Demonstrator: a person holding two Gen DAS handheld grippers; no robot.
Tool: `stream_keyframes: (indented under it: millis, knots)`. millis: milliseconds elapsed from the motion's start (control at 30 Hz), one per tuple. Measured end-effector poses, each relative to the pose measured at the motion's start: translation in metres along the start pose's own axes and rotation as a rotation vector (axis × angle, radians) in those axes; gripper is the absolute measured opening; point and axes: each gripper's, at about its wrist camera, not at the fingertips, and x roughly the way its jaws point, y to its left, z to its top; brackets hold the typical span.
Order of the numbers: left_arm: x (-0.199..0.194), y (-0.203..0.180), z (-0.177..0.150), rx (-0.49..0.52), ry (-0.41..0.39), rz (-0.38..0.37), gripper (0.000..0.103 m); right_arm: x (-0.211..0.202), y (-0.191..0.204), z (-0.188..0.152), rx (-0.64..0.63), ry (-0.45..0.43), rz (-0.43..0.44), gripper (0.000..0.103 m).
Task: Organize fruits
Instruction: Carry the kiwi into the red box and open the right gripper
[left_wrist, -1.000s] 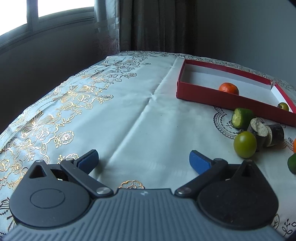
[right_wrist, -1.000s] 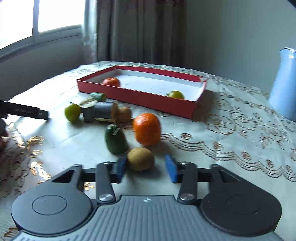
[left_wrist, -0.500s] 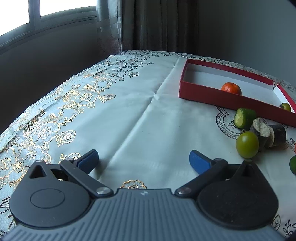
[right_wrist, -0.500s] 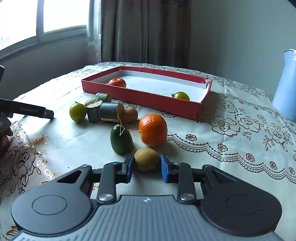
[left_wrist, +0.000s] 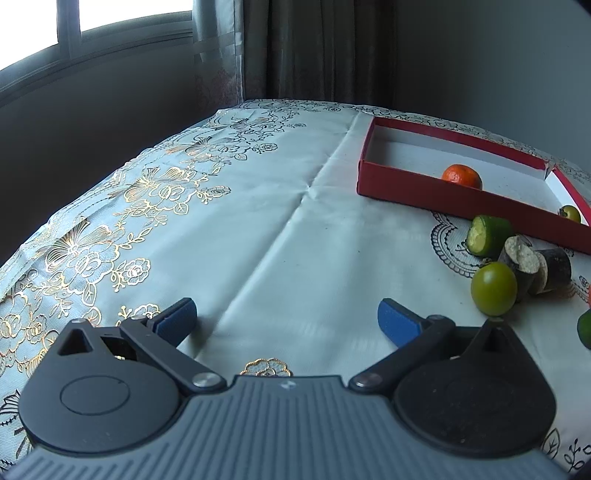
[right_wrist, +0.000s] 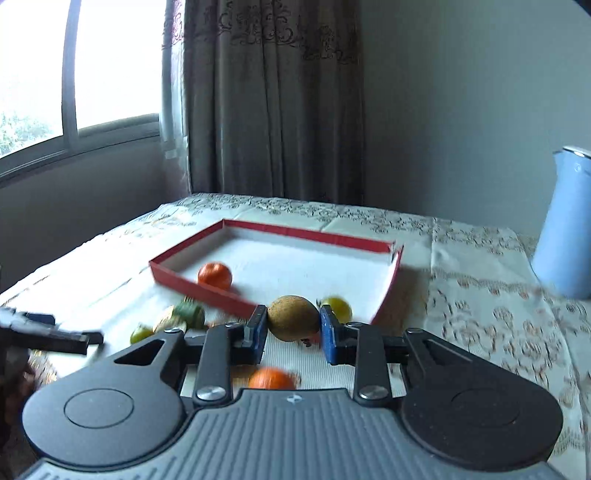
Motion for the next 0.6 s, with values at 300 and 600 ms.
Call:
stream_keyframes:
  millis: [300, 600]
  knots:
    - [0.0, 0.0, 0.0, 0.001, -0.001, 0.001, 0.103, 0.096, 0.002, 0.023, -0.022, 0.104, -0.043, 0.029]
    - [0.0, 0.0, 0.0, 0.0, 0.0, -0.001, 0.103, 0.121, 0.0, 0.01, -0.005, 0.158, -0.041, 0.03]
